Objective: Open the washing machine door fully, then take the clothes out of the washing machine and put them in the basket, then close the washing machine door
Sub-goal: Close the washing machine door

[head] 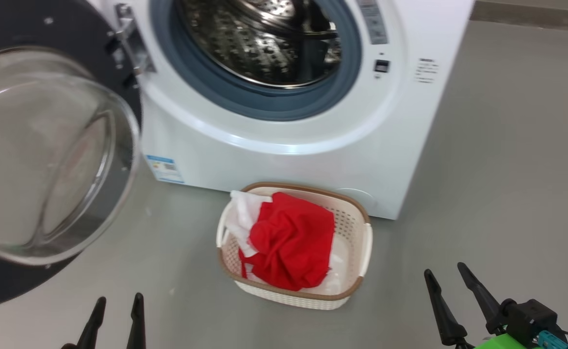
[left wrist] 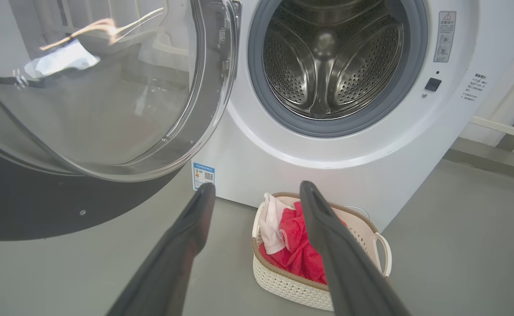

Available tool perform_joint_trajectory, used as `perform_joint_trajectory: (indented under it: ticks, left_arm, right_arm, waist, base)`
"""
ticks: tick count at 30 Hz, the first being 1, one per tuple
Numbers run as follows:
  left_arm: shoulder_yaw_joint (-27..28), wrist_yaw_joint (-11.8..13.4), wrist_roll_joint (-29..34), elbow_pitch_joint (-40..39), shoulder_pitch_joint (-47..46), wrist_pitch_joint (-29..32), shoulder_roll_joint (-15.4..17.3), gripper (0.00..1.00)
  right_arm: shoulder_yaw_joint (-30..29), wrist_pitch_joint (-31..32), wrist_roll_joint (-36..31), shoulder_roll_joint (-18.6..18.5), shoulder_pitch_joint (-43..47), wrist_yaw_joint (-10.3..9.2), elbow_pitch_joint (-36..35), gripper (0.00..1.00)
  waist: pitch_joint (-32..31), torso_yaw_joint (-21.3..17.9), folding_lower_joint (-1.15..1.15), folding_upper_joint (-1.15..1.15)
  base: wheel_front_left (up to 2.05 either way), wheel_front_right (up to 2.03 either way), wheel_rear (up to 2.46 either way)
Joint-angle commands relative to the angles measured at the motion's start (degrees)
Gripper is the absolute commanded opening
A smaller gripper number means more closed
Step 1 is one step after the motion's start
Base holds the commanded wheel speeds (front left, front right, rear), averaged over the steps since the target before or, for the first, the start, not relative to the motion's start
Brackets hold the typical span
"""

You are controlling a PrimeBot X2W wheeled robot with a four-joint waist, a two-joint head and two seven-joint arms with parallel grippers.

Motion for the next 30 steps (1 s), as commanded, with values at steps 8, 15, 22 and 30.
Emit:
perform_joint_trajectory:
  ticks: [8,15,22,30]
  left_arm:
    - [-0.3,1.9,-2.0,0.4,-0.1,-0.3,0.3,1.00]
    - [-0.8,3.4,-3.3,0.0,1.1,-0.3,0.3,1.00]
    - [-0.5,4.9,-5.2,-1.2,1.5,-0.3,0.3,1.00]
    - [-0.3,5.6,-6.4,-2.2,1.7,-0.3,0.3,1.00]
  right_arm:
    - [4.5,-0.4,1.1,-1.8,-3.4,0.28,0.5,1.00]
    - [8.8,-0.4,1.6,-1.8,-6.2,0.28,1.7,1.00]
    - [11.3,-0.4,2.3,-2.2,-9.3,0.28,3.2,1.00]
    - [12.5,-0.4,2.8,-2.6,-10.9,0.28,4.1,1.00]
  waist:
    - [-2.7,12.3,0.00,0.00]
    - [-2.4,15.6,0.00,0.00]
    - [-1.3,16.2,0.00,0.00]
    - [-0.6,16.5,0.00,0.00]
  base:
    - [0.00,0.00,0.00]
    - [0.00,0.00,0.00]
    - [0.00,0.00,0.00]
    - [0.00,0.00,0.00]
